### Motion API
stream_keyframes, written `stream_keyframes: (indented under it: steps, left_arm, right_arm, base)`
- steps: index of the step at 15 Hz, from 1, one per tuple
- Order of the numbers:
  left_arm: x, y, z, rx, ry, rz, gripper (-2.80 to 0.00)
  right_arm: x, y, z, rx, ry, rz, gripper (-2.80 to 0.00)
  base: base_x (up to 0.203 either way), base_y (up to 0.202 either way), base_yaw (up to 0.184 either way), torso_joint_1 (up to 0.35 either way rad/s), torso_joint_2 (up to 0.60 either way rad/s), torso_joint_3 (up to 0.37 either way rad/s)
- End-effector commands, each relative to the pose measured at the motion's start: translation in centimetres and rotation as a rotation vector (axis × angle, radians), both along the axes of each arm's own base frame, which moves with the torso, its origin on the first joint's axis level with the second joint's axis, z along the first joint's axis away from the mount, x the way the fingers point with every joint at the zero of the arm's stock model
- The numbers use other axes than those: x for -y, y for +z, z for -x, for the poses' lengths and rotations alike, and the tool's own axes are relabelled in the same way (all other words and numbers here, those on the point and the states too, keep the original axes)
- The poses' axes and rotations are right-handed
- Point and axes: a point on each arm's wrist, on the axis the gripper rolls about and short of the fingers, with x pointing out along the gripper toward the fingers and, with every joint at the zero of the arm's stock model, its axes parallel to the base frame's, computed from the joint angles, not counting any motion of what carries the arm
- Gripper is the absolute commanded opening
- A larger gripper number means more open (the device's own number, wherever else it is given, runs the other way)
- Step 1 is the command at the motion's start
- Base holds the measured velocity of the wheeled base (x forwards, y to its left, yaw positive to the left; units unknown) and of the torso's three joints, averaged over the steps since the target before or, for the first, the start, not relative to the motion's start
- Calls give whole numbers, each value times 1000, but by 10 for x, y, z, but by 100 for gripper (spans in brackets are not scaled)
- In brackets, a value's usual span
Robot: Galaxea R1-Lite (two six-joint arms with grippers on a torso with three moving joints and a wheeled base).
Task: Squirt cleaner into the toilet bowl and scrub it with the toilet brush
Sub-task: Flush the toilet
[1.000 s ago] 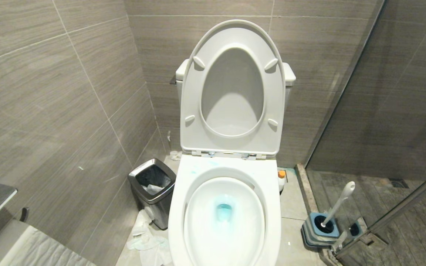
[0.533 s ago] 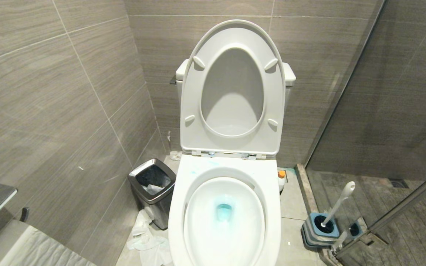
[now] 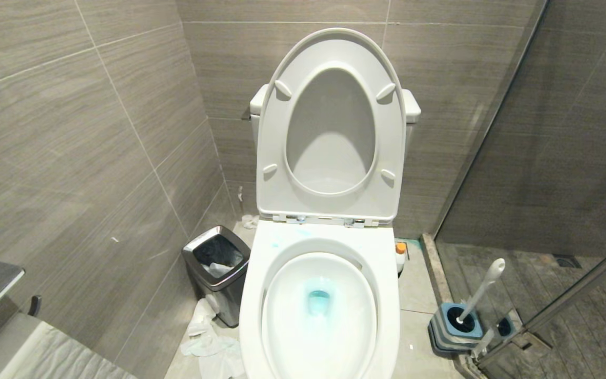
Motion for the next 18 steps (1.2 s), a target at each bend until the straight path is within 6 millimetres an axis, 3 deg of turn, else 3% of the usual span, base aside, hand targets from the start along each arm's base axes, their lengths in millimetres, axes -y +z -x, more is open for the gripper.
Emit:
stream_keyframes:
  steps: [1,3,5,9,11,14,16,18]
  left_arm:
    - [1,38,-37,-64,-12,-5,-280]
    - [2,95,-60,15,-21,-7,-280]
    - [4,138,-86,67,-28,-9,-280]
    - [8,196,-136,112,-58,-25,-280]
    - [12,211,-173,76,-73,-36,-280]
    - [18,216,-230,30,-117,-58,-280]
    - [29,221,-260,23,-161,-58,-280]
    - [43,229,-275,-14,-183,-40,-280]
  right_arm:
    - [0,-7,-2,-26,0,1,-280]
    - [0,-7,-2,-25,1,1,-280]
    - [0,-7,-2,-27,0,1,-280]
    - [0,-7,-2,-25,-1,1,-280]
    - [0,-7,-2,-26,-1,1,-280]
    - [0,-7,-2,-25,-1,1,-280]
    - [0,-7,-2,-25,-1,1,-280]
    - [0,-7,-2,-26,0,1,-280]
  base:
    - [0,0,0,0,0,0]
    - [0,0,0,0,0,0]
    - [0,0,0,0,0,0]
    - [0,0,0,0,0,0]
    - [0,0,0,0,0,0]
    - [0,0,0,0,0,0]
    - [0,0,0,0,0,0]
    - [0,0,0,0,0,0]
